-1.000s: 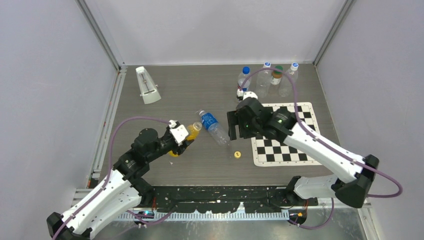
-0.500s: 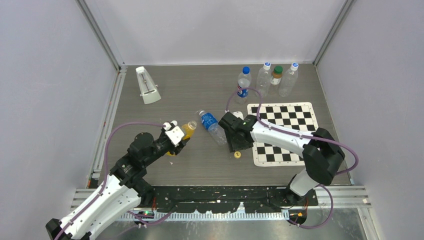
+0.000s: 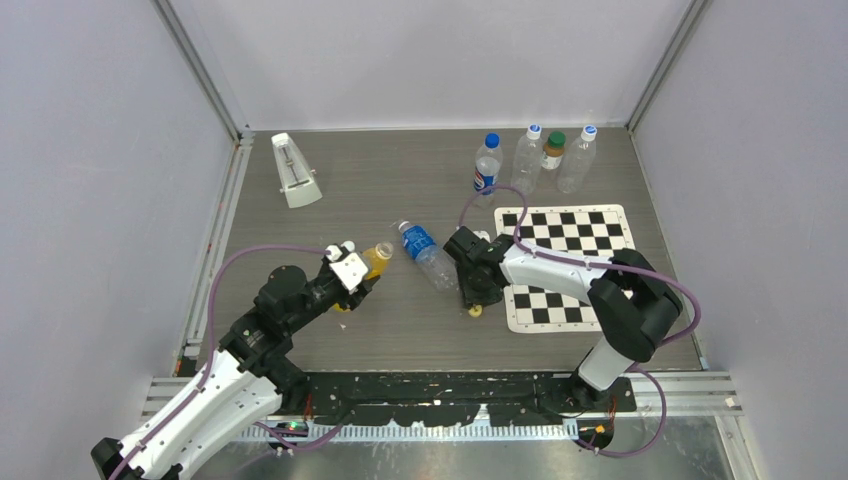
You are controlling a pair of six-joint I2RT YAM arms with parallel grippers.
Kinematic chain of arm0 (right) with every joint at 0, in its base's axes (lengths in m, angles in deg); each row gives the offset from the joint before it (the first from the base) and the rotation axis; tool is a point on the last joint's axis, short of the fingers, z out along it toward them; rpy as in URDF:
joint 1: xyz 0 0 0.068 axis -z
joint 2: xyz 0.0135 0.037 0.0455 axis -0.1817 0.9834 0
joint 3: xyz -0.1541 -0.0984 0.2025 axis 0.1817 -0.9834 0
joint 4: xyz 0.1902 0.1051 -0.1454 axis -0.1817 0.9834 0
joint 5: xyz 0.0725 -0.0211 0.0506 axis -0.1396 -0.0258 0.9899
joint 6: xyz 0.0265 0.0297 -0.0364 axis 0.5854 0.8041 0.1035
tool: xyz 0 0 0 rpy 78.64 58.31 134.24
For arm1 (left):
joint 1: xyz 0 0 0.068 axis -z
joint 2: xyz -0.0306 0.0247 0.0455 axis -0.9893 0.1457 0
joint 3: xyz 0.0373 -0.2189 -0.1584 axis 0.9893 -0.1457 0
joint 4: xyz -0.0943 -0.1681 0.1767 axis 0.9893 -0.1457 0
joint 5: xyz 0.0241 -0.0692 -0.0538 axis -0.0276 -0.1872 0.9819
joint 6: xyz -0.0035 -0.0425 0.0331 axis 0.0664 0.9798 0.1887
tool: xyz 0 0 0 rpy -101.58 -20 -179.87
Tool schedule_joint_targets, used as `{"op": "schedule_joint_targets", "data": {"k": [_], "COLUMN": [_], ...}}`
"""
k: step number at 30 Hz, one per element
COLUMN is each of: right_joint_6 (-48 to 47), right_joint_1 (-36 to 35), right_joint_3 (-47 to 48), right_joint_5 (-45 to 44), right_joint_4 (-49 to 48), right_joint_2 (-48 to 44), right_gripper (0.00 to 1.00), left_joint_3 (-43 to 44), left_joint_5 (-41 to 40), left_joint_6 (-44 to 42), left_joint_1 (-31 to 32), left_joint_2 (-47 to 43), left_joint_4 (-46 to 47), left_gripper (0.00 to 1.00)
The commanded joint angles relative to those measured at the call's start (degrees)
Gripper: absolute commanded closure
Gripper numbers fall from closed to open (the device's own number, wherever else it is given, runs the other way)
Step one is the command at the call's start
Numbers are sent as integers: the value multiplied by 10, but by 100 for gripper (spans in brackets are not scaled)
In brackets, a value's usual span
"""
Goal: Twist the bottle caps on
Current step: Screw the bottle cap onto the plastic bottle.
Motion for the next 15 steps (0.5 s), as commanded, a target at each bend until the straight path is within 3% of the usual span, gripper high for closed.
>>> {"op": "schedule_joint_targets", "data": {"k": [1, 15], "right_joint_6": [8, 8], "right_joint_1": [14, 22], "right_joint_3": [-20, -36], "right_joint_5": [16, 19], "right_joint_4": [-28, -33], "right_joint_2": [-9, -16], "right_gripper": [57, 57], "left_joint_3": [1, 1], "left_joint_5": [8, 19], "left_joint_6": [-5, -5], "left_joint_1": [-1, -1], "left_joint_2": [-3, 8], "left_joint_4": [13, 11], "left_gripper": [91, 92]}}
